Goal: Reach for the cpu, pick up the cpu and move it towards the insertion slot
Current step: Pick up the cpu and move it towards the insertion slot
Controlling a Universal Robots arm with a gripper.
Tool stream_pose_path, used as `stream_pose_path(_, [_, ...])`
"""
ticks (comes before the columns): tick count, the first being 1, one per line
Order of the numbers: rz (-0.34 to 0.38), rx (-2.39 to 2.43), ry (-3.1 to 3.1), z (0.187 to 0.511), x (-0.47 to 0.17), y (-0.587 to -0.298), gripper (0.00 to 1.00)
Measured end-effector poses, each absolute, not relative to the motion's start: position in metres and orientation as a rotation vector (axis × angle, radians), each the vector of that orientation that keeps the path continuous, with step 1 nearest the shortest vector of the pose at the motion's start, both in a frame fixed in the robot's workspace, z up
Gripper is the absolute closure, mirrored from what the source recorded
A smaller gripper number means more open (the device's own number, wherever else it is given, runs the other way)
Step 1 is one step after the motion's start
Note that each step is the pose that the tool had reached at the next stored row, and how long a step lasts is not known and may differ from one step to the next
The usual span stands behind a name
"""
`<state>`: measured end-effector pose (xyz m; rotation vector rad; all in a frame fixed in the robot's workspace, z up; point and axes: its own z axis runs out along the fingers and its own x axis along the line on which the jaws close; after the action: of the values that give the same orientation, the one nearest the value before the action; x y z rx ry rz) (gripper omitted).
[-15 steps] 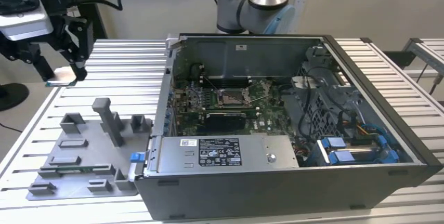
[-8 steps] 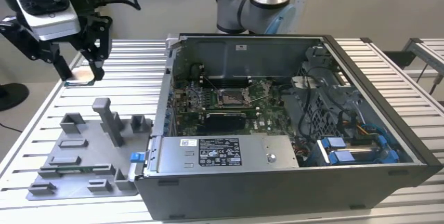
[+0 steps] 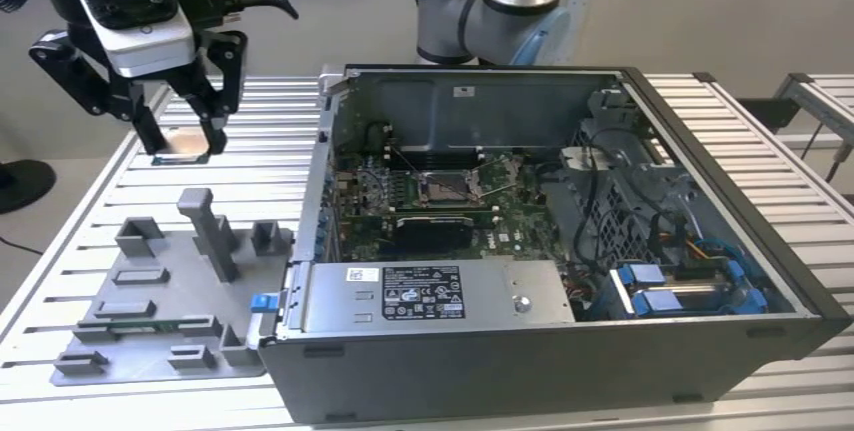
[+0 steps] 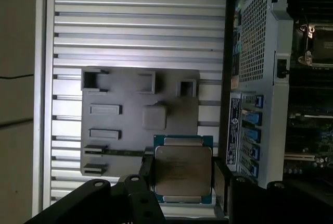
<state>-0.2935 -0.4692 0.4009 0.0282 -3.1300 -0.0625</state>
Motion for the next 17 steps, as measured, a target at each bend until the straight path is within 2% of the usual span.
stream_pose_path(17, [-0.063,0.028,-3.13,0.401,-0.267,-0.469,1.0])
